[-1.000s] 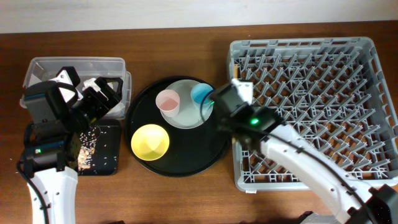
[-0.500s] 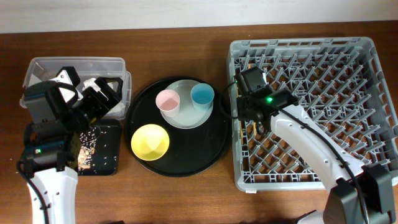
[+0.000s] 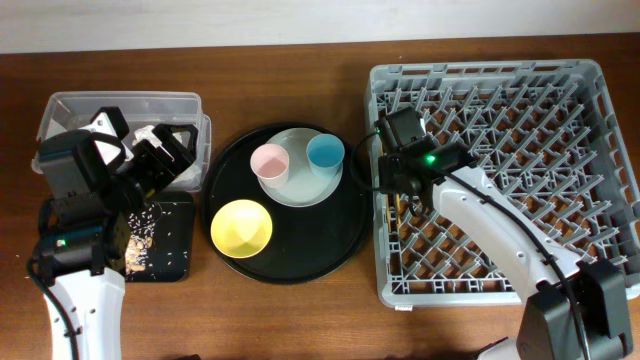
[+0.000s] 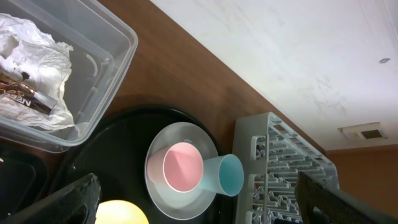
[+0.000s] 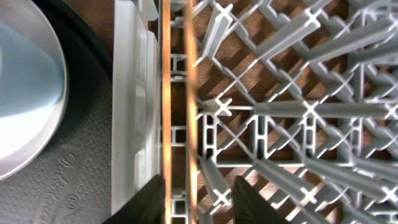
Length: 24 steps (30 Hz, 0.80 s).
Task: Sort waste into correct bins and load items into the dishwasher rack
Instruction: 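Place the second chopstick into the rack with the right gripper, then reach the right gripper to the blue cup and grasp it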
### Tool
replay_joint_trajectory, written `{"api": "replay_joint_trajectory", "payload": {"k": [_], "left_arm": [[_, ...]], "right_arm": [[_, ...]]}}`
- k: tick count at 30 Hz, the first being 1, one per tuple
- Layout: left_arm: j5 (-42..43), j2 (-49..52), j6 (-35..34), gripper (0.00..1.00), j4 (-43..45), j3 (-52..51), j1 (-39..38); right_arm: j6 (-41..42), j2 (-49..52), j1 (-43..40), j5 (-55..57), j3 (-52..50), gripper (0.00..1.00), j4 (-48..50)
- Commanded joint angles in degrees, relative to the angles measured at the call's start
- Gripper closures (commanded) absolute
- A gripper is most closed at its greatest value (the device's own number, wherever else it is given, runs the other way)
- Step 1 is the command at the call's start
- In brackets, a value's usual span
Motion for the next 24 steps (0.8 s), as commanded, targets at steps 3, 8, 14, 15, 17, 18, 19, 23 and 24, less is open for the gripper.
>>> {"api": "replay_joint_trajectory", "payload": {"k": [3, 8, 14, 15, 17, 18, 19, 23, 24], "left_arm": [[-0.24, -0.31, 1.36, 0.01, 0.09, 0.79, 0.28], [-0.24, -0.31, 1.36, 0.01, 0.09, 0.79, 0.28], [-0.26, -0.31, 1.36, 0.01, 0.09, 0.79, 0.28], [-0.24, -0.31, 1.36, 0.01, 0.09, 0.79, 0.28], [-0.24, -0.31, 1.36, 0.01, 0.09, 0.79, 0.28], [-0.24, -0.28, 1.36, 0.01, 0.09, 0.79, 0.28], [-0.24, -0.31, 1.36, 0.01, 0.09, 0.79, 0.28], [-0.26, -0.31, 1.36, 0.01, 0.09, 0.79, 0.28], [-0.24, -0.31, 1.36, 0.01, 0.09, 0.79, 0.28]], "right_arm": [[0.33, -0.39, -0.11, -0.61, 0.31, 0.51, -0.76], [-12.31, -2.99, -0.11, -19.32, 7.8, 0.71, -1.77], [-15.65, 0.28, -0.09, -27.12, 22.45, 0.77, -5.92], [-16.7, 1.53, -0.11, -27.52, 24.68, 0.76, -6.8], [-18.82, 4.76, -0.02, -29.75, 28.87, 0.72, -7.89], [-20.02, 6.67, 0.28, -30.93, 30.47, 0.7, -7.91], [-20.57, 8.35, 0.79, -30.93, 31.45, 0.69, -7.63], [-23.65, 13.7, 4.22, -29.73, 31.65, 0.69, -5.46], [-23.65, 15.47, 5.38, -27.5, 31.65, 0.69, -4.76]]}}
